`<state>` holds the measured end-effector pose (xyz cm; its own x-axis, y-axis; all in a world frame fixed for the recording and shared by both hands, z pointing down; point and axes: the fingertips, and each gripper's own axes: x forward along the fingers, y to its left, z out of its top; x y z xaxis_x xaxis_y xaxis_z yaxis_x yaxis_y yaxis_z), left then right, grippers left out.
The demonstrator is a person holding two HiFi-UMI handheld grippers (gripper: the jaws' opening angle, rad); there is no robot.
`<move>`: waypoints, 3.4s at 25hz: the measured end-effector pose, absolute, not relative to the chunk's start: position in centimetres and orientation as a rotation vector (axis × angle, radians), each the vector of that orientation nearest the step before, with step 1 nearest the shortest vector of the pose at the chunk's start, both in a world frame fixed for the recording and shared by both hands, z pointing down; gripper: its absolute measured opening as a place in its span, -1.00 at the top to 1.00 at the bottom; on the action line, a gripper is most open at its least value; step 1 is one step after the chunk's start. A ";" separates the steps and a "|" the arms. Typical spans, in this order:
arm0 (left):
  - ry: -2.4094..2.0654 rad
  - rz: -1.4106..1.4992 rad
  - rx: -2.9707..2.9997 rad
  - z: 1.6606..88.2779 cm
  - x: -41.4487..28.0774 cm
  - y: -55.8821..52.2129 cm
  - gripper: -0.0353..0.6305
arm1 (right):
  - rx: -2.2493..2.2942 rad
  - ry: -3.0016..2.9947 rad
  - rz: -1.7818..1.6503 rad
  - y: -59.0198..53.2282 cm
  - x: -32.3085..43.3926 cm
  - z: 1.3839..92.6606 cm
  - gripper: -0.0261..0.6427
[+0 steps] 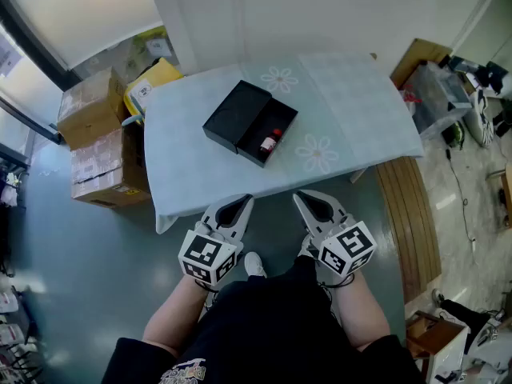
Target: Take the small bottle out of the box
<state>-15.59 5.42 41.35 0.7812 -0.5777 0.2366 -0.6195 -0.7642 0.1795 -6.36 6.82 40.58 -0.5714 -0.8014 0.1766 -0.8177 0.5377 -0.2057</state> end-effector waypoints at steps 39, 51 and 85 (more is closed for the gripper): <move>-1.130 0.228 2.603 41.3 -8.8 -0.7 0.81 | 1.203 -2.807 0.323 -0.9 0.4 38.4 0.85; -1.283 0.251 2.531 41.5 -6.2 -2.5 0.81 | 1.041 -2.883 0.342 -3.9 3.0 38.9 0.85; -1.497 0.479 2.380 44.7 -2.2 -8.4 0.81 | 0.749 -2.954 0.444 -9.5 6.8 41.3 0.85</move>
